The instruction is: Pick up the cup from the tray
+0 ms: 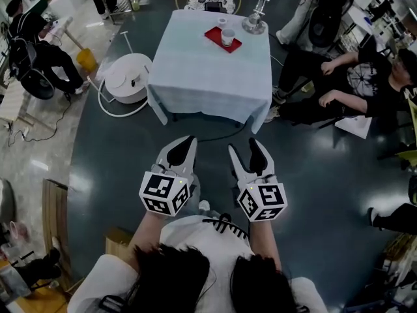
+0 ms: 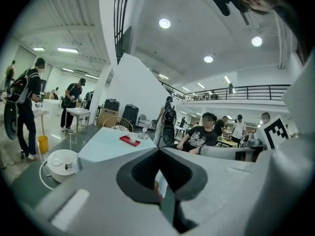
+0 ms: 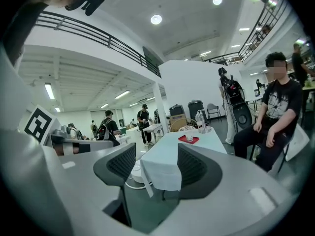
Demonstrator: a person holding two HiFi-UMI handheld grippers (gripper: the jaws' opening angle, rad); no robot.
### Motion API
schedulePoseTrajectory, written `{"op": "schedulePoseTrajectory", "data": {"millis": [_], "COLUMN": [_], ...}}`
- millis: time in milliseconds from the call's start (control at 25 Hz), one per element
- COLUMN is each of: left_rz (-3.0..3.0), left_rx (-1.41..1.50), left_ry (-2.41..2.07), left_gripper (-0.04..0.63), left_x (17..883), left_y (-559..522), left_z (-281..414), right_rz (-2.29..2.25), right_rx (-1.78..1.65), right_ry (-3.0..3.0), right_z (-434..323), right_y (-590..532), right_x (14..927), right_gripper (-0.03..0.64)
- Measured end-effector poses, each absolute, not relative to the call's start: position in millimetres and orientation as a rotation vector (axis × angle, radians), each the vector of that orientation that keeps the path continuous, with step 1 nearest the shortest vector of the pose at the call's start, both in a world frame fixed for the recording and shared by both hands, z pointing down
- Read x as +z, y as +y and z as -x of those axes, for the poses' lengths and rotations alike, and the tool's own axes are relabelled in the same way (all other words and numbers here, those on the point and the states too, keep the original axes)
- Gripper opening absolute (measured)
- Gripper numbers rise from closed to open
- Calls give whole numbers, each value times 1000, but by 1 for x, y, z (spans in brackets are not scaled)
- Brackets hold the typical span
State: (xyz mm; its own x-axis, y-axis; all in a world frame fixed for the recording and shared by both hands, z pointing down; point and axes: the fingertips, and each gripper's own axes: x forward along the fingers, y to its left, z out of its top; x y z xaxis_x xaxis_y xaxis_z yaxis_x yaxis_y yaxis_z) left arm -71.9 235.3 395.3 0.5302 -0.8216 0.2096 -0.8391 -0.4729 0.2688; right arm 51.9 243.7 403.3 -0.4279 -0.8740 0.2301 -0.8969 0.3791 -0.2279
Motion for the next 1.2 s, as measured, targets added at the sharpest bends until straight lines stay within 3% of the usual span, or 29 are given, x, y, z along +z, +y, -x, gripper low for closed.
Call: {"op": "schedulePoseTrajectory", "data": {"millis": [1200], "left_rz": [-2511], "left_rx": [125], "left_ry": [-1213], "left_gripper": [0], "left_x": [396], "left_y": [-23], "left_z": [114], "right_rz": [-1729], "right_rx": [525], "right_ry": [-2480], "right_z": [-6], "right_y": [-3], "right_x": [397], "right_gripper": [377]}}
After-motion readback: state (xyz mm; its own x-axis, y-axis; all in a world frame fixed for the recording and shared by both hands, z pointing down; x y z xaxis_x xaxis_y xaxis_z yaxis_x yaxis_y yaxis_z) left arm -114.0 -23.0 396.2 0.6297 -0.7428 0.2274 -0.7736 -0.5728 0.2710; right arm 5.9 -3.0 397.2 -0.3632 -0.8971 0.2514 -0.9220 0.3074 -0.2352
